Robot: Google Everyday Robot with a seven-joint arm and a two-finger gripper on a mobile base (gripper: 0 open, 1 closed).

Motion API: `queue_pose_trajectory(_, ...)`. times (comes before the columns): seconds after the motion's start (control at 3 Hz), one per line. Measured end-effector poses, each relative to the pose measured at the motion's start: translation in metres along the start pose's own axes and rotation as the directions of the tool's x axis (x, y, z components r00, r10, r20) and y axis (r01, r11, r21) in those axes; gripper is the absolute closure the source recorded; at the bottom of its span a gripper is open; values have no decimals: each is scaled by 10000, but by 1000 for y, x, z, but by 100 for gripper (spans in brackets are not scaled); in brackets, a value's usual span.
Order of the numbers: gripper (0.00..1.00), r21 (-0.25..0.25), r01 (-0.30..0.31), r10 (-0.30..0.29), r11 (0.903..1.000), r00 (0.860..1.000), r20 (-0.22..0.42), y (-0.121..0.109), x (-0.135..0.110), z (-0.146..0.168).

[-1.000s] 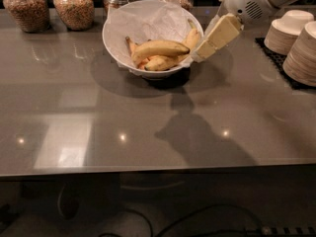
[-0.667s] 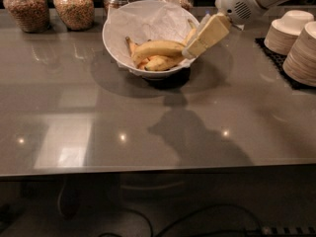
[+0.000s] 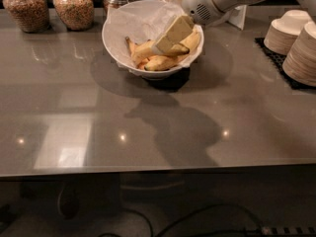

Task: Pick banana from white bowl

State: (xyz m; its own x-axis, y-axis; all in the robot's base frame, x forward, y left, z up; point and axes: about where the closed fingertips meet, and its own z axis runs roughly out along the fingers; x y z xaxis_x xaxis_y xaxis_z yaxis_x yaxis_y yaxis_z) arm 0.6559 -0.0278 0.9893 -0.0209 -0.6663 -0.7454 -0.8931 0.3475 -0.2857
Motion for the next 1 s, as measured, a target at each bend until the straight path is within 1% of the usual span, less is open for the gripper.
queue_pose_trajectory(0.33,14,-425,-198,210,9989,9994,273,5,-10,21)
queue_pose_trajectory(0.67,28,-690,-306,326,9972,9990,293,8,-14,33)
queue_pose_trajectory(1.0,31,-824,-290,297,9962,9995,69,10,-14,44)
